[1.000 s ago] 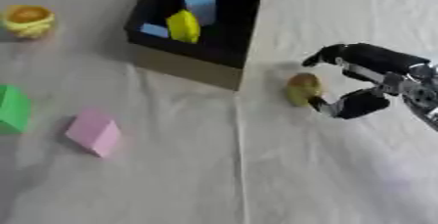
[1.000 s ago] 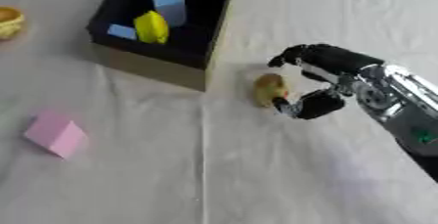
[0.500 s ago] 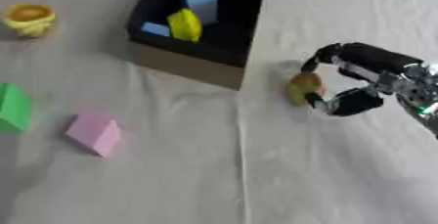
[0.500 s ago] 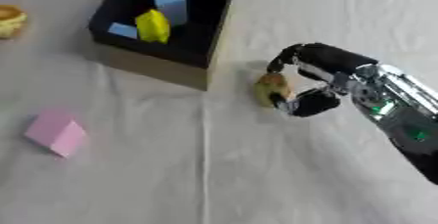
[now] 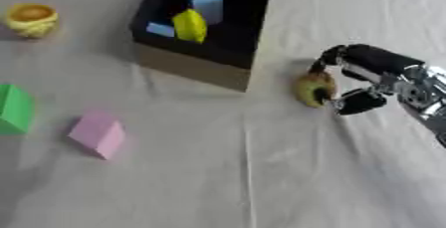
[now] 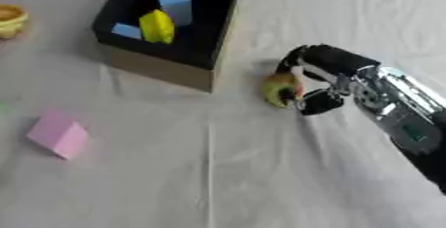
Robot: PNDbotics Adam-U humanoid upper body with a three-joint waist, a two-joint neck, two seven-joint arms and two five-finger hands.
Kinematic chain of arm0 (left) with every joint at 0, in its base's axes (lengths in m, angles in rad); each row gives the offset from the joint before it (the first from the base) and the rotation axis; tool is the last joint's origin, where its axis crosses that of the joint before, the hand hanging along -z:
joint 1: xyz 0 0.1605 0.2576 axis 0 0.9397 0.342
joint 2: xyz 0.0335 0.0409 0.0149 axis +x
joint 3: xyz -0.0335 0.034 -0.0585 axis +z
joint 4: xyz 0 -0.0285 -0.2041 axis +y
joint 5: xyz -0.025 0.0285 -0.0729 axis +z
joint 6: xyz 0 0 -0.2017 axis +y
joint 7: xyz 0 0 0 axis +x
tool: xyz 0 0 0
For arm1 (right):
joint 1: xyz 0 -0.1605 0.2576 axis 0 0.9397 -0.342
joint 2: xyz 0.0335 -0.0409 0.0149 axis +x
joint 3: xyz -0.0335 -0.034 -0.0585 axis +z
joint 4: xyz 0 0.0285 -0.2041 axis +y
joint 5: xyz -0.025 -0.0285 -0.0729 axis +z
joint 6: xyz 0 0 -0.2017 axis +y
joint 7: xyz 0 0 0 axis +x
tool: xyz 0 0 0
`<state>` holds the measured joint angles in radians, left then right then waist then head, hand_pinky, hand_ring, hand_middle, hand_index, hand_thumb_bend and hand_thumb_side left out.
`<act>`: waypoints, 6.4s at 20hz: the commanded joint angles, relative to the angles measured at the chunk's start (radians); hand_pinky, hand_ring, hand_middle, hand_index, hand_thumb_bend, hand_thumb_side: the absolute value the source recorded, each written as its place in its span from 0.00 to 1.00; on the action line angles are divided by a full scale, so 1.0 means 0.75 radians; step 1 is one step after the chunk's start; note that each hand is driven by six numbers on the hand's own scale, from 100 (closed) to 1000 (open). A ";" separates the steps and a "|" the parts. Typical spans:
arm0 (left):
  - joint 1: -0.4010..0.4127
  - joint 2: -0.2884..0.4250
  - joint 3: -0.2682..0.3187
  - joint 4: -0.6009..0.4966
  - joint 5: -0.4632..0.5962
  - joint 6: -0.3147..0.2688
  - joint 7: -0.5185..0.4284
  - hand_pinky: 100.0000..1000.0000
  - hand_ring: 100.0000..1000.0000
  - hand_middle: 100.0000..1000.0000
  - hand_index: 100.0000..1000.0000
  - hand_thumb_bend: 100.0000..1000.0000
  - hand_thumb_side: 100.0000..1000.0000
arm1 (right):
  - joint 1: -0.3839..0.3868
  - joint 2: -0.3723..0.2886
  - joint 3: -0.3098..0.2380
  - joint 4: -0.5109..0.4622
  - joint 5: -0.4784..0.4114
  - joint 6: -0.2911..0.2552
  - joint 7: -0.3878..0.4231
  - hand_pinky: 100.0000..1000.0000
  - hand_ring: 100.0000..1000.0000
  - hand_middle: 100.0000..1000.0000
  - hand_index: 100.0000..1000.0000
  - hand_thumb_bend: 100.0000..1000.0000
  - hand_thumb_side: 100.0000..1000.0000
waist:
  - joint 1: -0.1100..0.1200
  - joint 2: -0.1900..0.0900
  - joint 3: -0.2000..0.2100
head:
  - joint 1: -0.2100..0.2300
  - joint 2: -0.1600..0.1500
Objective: Pick up objects on the table and place them in the box.
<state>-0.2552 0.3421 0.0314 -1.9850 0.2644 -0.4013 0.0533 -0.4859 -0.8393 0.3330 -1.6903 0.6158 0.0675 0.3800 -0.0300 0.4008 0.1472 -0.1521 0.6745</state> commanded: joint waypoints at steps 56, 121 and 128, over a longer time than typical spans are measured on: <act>-0.062 0.038 -0.024 -0.020 0.056 -0.001 -0.043 0.71 0.77 0.70 0.80 0.31 0.51 | -0.754 0.263 0.015 0.344 0.004 -0.197 0.080 0.89 1.00 0.86 0.91 0.12 0.35 | -0.010 0.002 0.059 | -0.090 -0.083; 0.152 0.939 0.122 0.029 -0.920 0.456 -0.496 0.82 0.86 0.81 0.89 0.90 0.20 | 0.393 0.034 -0.601 -0.413 -0.883 -0.688 -1.005 0.84 0.84 0.70 0.74 0.00 0.59 | 0.055 -0.083 -0.117 | 0.223 0.002; 0.114 0.949 0.107 0.208 -0.966 0.484 -0.551 0.83 0.86 0.81 0.89 0.86 0.11 | 0.385 0.040 -0.594 -0.413 -0.893 -0.682 -0.998 0.84 0.83 0.69 0.74 0.00 0.59 | 0.057 -0.083 -0.118 | 0.243 0.003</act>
<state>-0.1588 1.0070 0.1017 -1.8474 -0.4511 -0.0420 -0.3498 -0.1865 -0.7944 -0.1064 -1.9824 -0.0483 -0.4465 -0.3694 -0.0011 0.3728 0.0583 0.0247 0.6765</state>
